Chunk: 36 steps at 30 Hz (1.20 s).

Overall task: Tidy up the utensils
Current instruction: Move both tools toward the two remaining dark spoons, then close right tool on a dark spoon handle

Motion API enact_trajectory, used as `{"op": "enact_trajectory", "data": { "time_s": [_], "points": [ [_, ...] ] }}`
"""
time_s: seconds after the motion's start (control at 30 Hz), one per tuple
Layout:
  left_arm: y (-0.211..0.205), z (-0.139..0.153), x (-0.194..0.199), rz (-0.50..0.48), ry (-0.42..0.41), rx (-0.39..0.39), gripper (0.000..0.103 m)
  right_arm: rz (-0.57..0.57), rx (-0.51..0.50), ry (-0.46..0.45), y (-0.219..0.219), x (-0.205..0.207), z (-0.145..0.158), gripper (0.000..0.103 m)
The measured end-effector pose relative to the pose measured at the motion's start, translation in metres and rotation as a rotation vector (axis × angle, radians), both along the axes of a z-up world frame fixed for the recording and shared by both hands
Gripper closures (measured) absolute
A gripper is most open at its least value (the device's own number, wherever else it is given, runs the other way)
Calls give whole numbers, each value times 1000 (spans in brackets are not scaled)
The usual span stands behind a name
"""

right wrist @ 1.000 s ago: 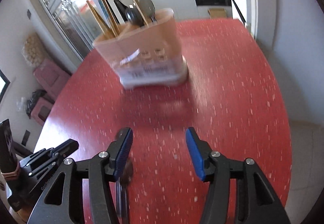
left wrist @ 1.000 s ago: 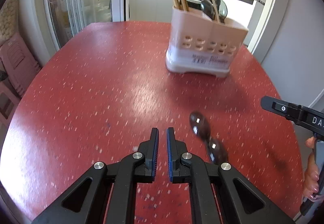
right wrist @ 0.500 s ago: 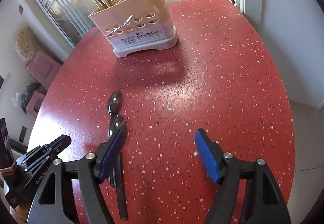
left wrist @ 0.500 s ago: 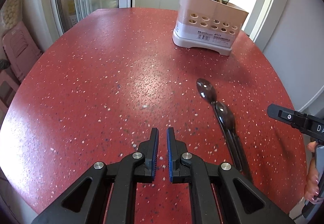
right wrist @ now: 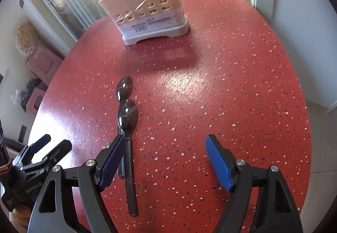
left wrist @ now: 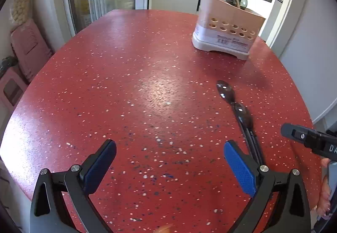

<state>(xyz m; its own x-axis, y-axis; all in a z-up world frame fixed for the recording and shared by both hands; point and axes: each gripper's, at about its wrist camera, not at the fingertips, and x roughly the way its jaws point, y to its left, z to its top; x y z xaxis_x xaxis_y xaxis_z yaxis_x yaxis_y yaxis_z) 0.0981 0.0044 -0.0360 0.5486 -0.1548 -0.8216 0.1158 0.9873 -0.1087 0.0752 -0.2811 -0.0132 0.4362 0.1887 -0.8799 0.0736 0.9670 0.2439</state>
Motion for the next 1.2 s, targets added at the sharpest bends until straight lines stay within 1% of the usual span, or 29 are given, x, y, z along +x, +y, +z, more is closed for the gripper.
{"op": "enact_trajectory", "data": {
  "time_s": [0.2,0.37,0.63,0.83,1.0,1.17,1.2],
  "points": [
    [11,0,1,32,6,8,0,73,-50,56,24,2,-10,22],
    [15,-1,3,48,14,6,0,103,-90,85,41,3,-16,22],
    [16,-2,2,47,17,-5,0,112,-185,104,53,10,-23,22],
    [19,-2,0,49,20,-8,0,84,-250,108,47,12,-27,22],
    [19,-3,-1,45,22,-6,0,77,-270,119,40,14,-28,22],
    [15,-3,1,35,21,8,0,86,-249,172,46,25,-26,25],
    [14,-3,2,34,22,11,0,84,-247,186,48,29,-26,26]
  ]
}}
